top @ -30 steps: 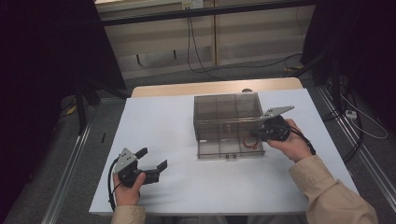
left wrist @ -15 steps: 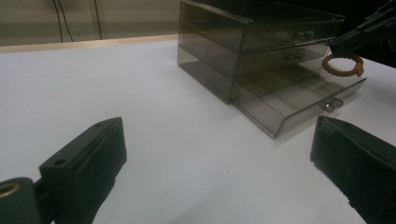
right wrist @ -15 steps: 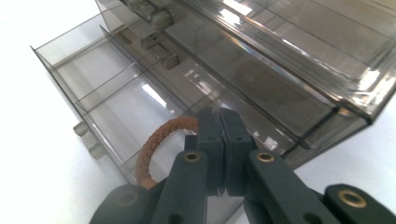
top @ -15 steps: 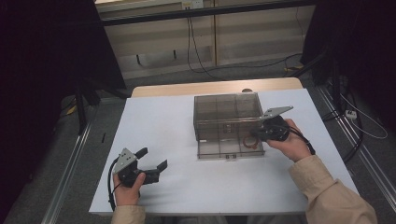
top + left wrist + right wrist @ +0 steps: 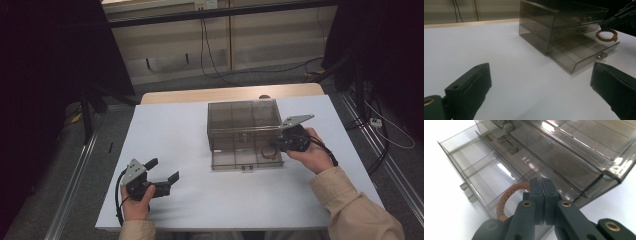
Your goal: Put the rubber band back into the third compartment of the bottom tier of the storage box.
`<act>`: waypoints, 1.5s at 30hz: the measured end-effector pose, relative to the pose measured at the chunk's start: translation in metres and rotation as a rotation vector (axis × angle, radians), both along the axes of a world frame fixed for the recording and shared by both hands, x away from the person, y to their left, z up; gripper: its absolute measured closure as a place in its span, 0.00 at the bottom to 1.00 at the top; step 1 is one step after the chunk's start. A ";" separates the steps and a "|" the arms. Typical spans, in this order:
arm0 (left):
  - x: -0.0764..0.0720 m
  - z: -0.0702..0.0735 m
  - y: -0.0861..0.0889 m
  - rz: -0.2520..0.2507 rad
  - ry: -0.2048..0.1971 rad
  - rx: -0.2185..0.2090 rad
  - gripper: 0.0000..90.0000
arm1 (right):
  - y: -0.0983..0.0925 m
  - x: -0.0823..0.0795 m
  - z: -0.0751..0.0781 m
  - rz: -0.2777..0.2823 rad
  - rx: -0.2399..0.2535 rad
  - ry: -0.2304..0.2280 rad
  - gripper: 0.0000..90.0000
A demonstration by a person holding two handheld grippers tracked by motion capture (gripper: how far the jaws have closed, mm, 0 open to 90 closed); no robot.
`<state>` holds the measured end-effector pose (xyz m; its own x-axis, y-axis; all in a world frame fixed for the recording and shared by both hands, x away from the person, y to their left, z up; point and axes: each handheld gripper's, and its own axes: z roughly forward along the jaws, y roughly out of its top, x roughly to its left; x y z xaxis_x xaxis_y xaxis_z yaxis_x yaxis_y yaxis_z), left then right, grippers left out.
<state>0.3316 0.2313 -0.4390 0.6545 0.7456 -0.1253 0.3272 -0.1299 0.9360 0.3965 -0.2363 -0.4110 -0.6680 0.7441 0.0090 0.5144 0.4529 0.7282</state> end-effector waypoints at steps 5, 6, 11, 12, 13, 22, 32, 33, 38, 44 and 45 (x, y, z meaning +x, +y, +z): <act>0.000 0.000 0.001 0.001 -0.002 0.000 0.04 | 0.001 0.000 -0.001 0.004 -0.006 -0.004 0.98; 0.000 0.000 0.001 0.001 -0.002 0.001 0.04 | 0.001 0.000 -0.002 0.003 -0.010 -0.004 0.98; 0.000 0.000 0.001 0.004 -0.001 -0.006 0.04 | 0.003 0.000 -0.003 0.008 -0.023 -0.005 0.98; 0.000 0.000 0.001 0.005 0.000 -0.007 0.04 | 0.003 0.000 -0.003 0.007 -0.024 -0.007 0.98; 0.000 0.000 0.001 0.003 0.000 -0.007 0.04 | 0.004 0.000 -0.003 0.011 -0.023 -0.004 0.98; 0.000 0.000 0.001 0.001 0.001 -0.004 0.04 | 0.004 0.000 -0.008 0.014 -0.030 0.001 0.98; 0.000 0.000 0.001 0.000 0.000 -0.004 0.04 | 0.005 -0.001 -0.010 0.016 -0.031 0.001 0.98; 0.000 0.000 0.001 -0.001 -0.001 -0.004 0.04 | 0.005 -0.001 -0.010 0.015 -0.033 0.002 0.98; 0.000 0.000 0.001 -0.002 -0.001 -0.004 0.04 | 0.006 -0.002 -0.011 0.014 -0.032 0.005 0.98; 0.000 0.000 0.001 -0.002 0.000 -0.004 0.04 | 0.006 -0.002 -0.012 0.015 -0.033 0.007 0.98; 0.000 0.000 0.001 -0.003 0.000 -0.003 0.04 | 0.006 -0.002 -0.012 0.017 -0.034 0.006 0.98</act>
